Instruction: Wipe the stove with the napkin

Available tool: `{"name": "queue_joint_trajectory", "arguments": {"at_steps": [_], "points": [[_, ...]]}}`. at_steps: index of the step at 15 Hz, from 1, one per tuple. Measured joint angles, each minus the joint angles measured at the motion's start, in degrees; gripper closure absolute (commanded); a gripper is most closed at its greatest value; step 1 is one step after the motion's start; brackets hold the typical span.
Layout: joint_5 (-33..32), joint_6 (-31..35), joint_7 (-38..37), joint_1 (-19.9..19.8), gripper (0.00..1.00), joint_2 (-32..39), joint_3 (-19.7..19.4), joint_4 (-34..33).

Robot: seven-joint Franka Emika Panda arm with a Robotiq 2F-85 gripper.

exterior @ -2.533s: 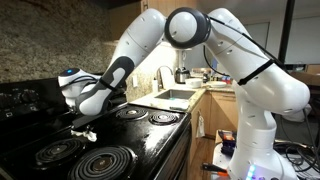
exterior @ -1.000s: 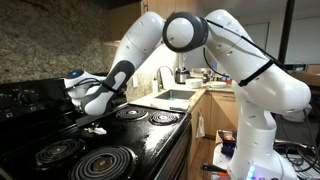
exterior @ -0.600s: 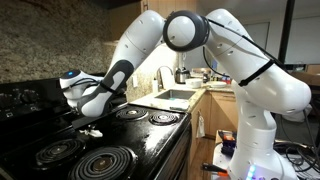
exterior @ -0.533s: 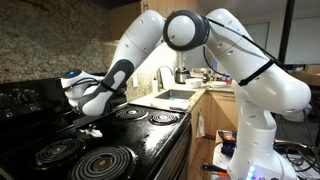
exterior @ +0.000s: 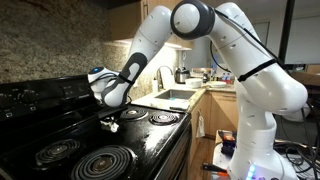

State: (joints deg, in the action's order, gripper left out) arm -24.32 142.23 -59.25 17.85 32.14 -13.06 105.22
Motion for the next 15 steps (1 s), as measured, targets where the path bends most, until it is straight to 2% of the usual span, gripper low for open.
{"name": "queue_joint_trajectory", "arguments": {"at_steps": [9,12,15], "points": [[-0.1,-0.3,-0.1,-4.5,0.92,-15.3,-0.2,22.5],[-2.0,0.0,0.1,-8.2,0.93,-18.0,-0.9,26.5],[-5.7,3.1,0.7,-12.1,0.92,-18.3,-1.8,26.8]]}}
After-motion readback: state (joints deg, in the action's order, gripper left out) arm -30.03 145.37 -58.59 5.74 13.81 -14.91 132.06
